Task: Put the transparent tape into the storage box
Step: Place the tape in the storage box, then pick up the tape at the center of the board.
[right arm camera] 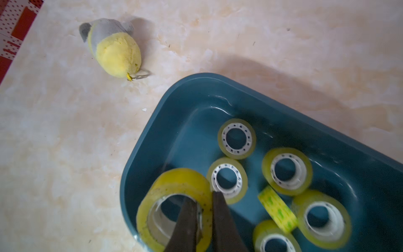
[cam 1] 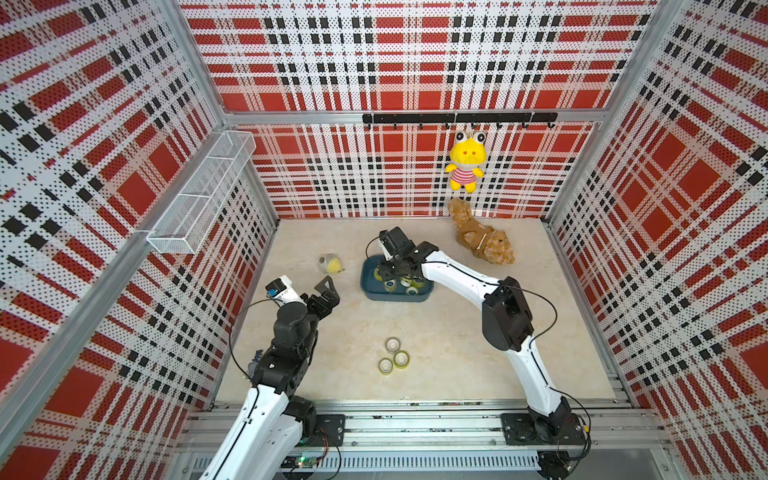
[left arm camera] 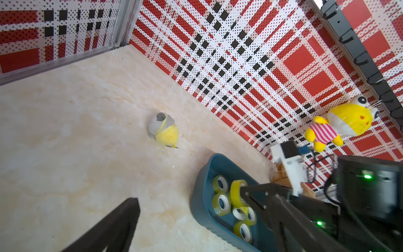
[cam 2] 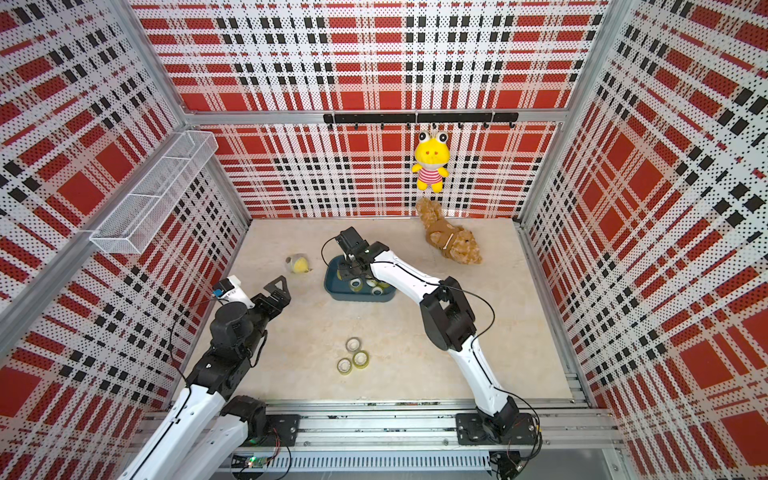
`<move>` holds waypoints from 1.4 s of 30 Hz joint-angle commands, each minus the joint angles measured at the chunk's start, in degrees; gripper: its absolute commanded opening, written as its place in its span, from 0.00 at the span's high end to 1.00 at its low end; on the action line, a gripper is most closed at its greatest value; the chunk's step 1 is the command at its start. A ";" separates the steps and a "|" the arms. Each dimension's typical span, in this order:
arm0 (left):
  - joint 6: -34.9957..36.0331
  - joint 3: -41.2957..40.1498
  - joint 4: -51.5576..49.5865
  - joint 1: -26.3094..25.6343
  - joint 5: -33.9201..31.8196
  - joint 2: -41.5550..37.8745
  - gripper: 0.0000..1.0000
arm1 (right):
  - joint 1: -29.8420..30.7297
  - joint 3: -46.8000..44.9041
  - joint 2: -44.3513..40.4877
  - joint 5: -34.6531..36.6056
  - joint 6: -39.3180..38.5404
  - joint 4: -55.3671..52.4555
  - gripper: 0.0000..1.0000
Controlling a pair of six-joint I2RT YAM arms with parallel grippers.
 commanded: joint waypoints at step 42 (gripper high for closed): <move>-4.69 2.37 0.23 -22.91 -13.13 6.34 0.01 | 13.65 -62.69 -41.22 -0.21 7.77 12.87 0.44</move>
